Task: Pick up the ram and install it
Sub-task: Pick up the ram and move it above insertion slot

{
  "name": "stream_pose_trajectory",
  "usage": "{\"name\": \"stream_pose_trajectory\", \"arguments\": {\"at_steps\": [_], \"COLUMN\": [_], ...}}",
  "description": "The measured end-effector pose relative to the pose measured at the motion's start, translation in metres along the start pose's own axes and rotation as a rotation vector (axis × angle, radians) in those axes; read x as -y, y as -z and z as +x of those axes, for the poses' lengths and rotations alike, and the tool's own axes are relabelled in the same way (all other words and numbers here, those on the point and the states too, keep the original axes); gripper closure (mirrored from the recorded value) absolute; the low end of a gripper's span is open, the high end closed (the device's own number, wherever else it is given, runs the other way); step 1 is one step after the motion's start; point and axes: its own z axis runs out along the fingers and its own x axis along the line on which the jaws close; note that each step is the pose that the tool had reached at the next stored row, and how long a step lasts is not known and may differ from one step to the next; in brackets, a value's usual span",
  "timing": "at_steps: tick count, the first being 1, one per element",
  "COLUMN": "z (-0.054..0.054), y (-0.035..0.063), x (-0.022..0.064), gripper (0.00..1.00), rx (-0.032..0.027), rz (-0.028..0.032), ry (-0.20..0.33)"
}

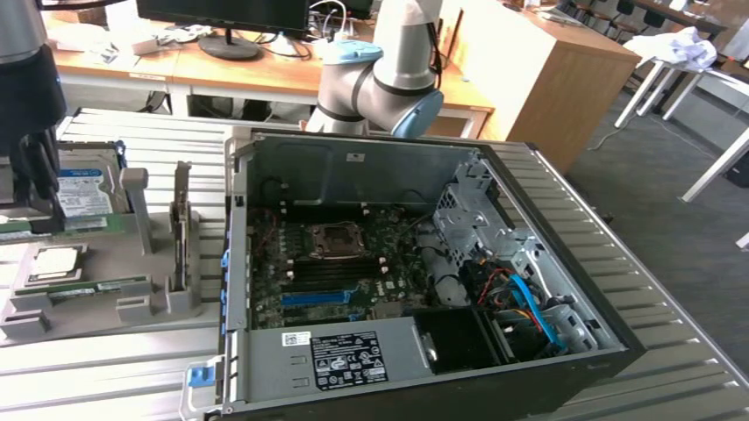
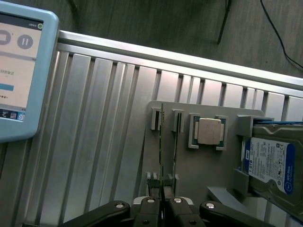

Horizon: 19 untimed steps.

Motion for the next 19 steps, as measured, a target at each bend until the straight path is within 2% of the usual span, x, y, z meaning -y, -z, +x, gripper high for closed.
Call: {"name": "stream_pose_trajectory", "arguments": {"at_steps": [12,19], "z": [-0.0002,-0.0002], "y": [0.0084,0.0086], "x": [-0.0003,-0.0003], "gripper": [0.87,0.87], "rx": [0.0005,0.0042], "rz": [0.0004,0.0026], "ry": [-0.010,-0.107]}}
